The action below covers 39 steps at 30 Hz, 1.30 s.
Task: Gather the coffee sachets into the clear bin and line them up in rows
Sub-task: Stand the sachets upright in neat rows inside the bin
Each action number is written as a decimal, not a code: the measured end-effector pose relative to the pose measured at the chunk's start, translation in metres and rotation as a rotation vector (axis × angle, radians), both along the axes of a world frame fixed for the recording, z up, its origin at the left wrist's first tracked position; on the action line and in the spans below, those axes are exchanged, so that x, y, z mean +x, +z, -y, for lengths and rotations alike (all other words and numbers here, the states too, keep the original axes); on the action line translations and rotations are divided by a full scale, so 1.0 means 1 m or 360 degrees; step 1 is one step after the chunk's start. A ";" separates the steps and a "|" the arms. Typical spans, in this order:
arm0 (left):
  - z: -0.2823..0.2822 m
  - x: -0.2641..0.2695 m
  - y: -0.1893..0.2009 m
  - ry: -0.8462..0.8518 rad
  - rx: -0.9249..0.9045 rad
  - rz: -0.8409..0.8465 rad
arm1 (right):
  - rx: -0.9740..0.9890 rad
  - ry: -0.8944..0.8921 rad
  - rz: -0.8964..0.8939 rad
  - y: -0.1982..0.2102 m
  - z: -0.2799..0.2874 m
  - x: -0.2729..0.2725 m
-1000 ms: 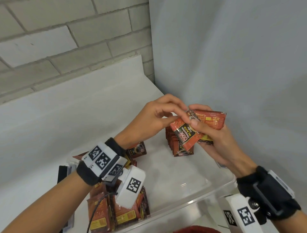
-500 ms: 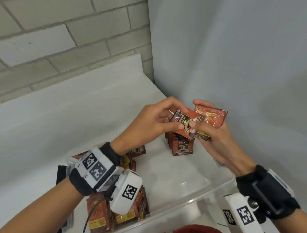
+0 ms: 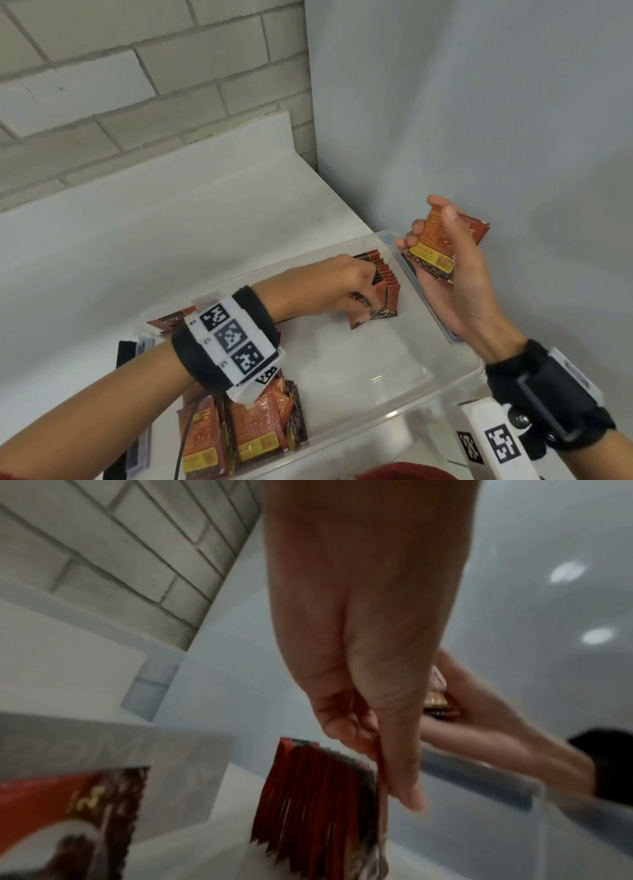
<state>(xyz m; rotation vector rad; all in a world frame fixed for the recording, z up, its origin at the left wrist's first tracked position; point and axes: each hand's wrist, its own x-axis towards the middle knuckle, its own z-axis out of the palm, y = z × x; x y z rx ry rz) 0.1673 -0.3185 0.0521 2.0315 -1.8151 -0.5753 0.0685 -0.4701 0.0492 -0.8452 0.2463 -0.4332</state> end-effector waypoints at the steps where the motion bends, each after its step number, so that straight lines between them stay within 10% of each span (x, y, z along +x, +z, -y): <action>1: 0.003 0.000 -0.005 -0.0046 0.0013 0.0034 | -0.0004 -0.0008 -0.0002 0.000 0.000 0.000; 10: 0.021 -0.003 -0.012 -0.0318 -0.0199 0.0584 | -0.0039 -0.0019 -0.0051 0.000 0.001 -0.001; 21: 0.024 -0.002 -0.020 -0.0219 -0.0142 0.0646 | 0.0028 0.0053 -0.0017 0.001 0.001 -0.003; 39: 0.010 0.006 0.014 0.0335 -0.0050 0.0056 | 0.0034 0.0053 -0.0160 0.003 0.001 -0.002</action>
